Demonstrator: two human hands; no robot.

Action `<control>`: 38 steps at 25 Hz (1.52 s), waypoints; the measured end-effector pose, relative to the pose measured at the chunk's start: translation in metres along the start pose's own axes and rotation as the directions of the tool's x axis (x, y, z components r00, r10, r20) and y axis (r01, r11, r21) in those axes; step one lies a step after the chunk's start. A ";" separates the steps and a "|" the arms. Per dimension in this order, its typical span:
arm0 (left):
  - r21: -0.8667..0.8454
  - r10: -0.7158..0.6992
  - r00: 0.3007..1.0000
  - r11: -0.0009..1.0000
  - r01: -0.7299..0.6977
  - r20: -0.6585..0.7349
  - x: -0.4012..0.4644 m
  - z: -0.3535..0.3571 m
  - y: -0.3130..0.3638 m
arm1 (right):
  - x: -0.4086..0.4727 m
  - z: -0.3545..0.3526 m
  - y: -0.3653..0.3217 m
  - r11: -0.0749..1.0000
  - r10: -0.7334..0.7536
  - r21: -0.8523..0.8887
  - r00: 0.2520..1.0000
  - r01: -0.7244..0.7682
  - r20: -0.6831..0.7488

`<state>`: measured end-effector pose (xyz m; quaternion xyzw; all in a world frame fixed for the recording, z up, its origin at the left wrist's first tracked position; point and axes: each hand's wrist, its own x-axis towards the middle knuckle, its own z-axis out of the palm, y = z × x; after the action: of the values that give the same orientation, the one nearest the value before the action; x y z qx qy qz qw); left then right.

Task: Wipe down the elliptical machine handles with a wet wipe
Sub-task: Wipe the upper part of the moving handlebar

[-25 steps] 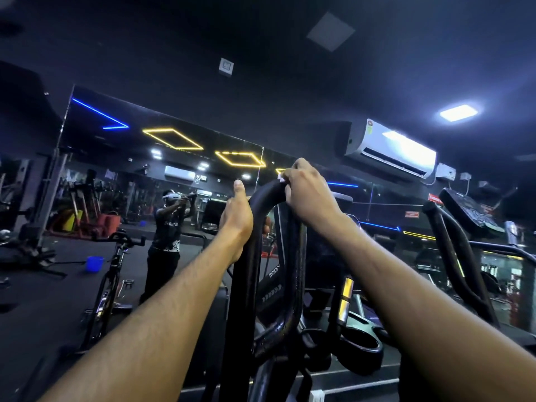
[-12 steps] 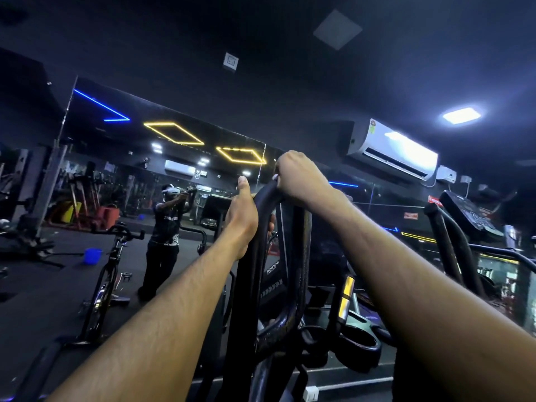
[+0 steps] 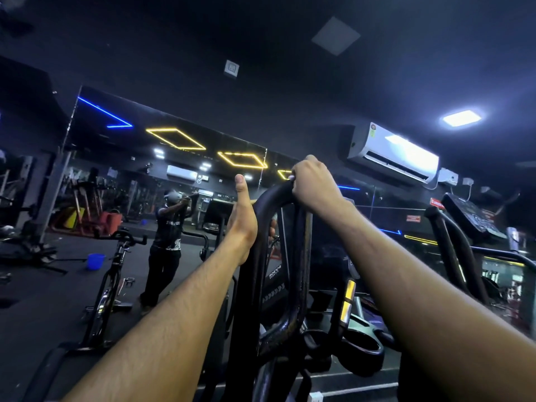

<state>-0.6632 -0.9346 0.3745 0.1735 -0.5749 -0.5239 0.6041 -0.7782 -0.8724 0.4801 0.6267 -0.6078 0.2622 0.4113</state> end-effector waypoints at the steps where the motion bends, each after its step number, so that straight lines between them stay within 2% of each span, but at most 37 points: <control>1: 0.001 0.000 1.000 1.000 0.000 0.004 0.000 -0.001 0.000 | -0.002 0.003 -0.010 0.997 -0.042 -0.057 0.999 0.044 0.033; 6: -0.042 0.035 0.998 0.999 -0.034 0.043 -0.006 -0.002 0.001 | -0.027 -0.004 -0.026 0.955 -0.254 -0.159 0.967 0.250 -0.009; 8: -0.076 0.020 0.997 0.997 -0.015 0.068 -0.007 -0.005 0.000 | -0.043 0.002 -0.029 0.948 -0.316 -0.049 0.948 0.314 -0.046; 11: -0.112 -0.066 0.990 0.990 0.080 0.126 -0.016 -0.013 -0.005 | -0.043 0.000 -0.016 0.902 -0.427 0.091 0.903 0.422 0.042; 12: -0.123 -0.106 0.985 0.985 0.123 0.138 -0.020 -0.015 -0.009 | -0.037 -0.005 -0.007 0.906 -0.406 0.152 0.913 0.396 0.039; 14: -0.134 -0.166 0.978 0.974 0.182 0.123 -0.025 -0.018 -0.014 | -0.019 -0.010 0.006 0.961 -0.209 0.183 0.978 0.207 -0.012; 15: -0.139 -0.175 0.979 0.972 0.188 0.101 -0.026 -0.017 -0.016 | -0.010 -0.009 0.009 0.984 -0.099 0.148 0.995 0.100 -0.015; 17: -0.160 -0.164 0.985 0.972 0.171 0.056 -0.029 -0.012 -0.017 | -0.002 -0.008 -0.005 0.999 -0.053 0.008 0.998 0.053 0.035; 20: -0.177 -0.128 0.991 0.975 0.130 0.026 -0.033 -0.007 -0.016 | -0.008 -0.013 -0.037 0.965 -0.166 -0.184 0.978 0.187 0.124; 23: -0.165 -0.101 0.994 0.981 0.106 0.034 -0.036 -0.007 -0.015 | -0.014 -0.011 -0.047 0.926 -0.266 -0.234 0.952 0.296 0.149; 27: -0.177 -0.072 0.995 0.981 0.083 0.063 -0.044 -0.005 -0.009 | -0.044 0.000 -0.056 0.880 -0.421 -0.196 0.902 0.432 0.101; 29: -0.192 -0.065 0.995 0.978 0.077 0.070 -0.046 -0.005 -0.009 | -0.062 0.002 -0.055 0.813 -0.555 -0.160 0.828 0.560 0.082; 30: -0.192 -0.064 0.995 0.978 0.077 0.071 -0.046 -0.006 -0.011 | -0.066 0.001 -0.050 0.799 -0.592 -0.073 0.802 0.597 0.083; 31: -0.187 -0.065 0.995 0.979 0.077 0.072 -0.046 -0.006 -0.011 | -0.066 -0.002 -0.043 0.822 -0.569 0.067 0.819 0.565 0.076; 32: -0.179 -0.067 0.995 0.981 0.079 0.070 -0.045 -0.006 -0.012 | -0.063 -0.004 -0.033 0.852 -0.493 0.215 0.869 0.477 0.028; 34: -0.184 -0.073 0.995 0.979 0.084 0.066 -0.043 -0.007 -0.015 | -0.051 -0.005 -0.011 0.901 -0.145 0.387 0.977 0.195 -0.156; 35: -0.187 -0.074 0.995 0.979 0.084 0.063 -0.043 -0.007 -0.015 | -0.045 -0.003 -0.004 0.899 0.055 0.435 0.974 0.047 -0.221; 36: -0.185 -0.075 0.996 0.979 0.084 0.057 -0.043 -0.008 -0.015 | -0.040 0.001 -0.005 0.891 0.180 0.451 0.954 -0.054 -0.242; 38: -0.168 -0.076 0.996 0.982 0.083 0.049 -0.043 -0.007 -0.015 | -0.037 0.011 -0.023 0.916 0.188 0.392 0.957 -0.090 -0.220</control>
<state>-0.6544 -0.9071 0.3380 0.1332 -0.5335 -0.5982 0.5829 -0.7624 -0.8631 0.4393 0.6102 -0.5319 0.4808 0.3371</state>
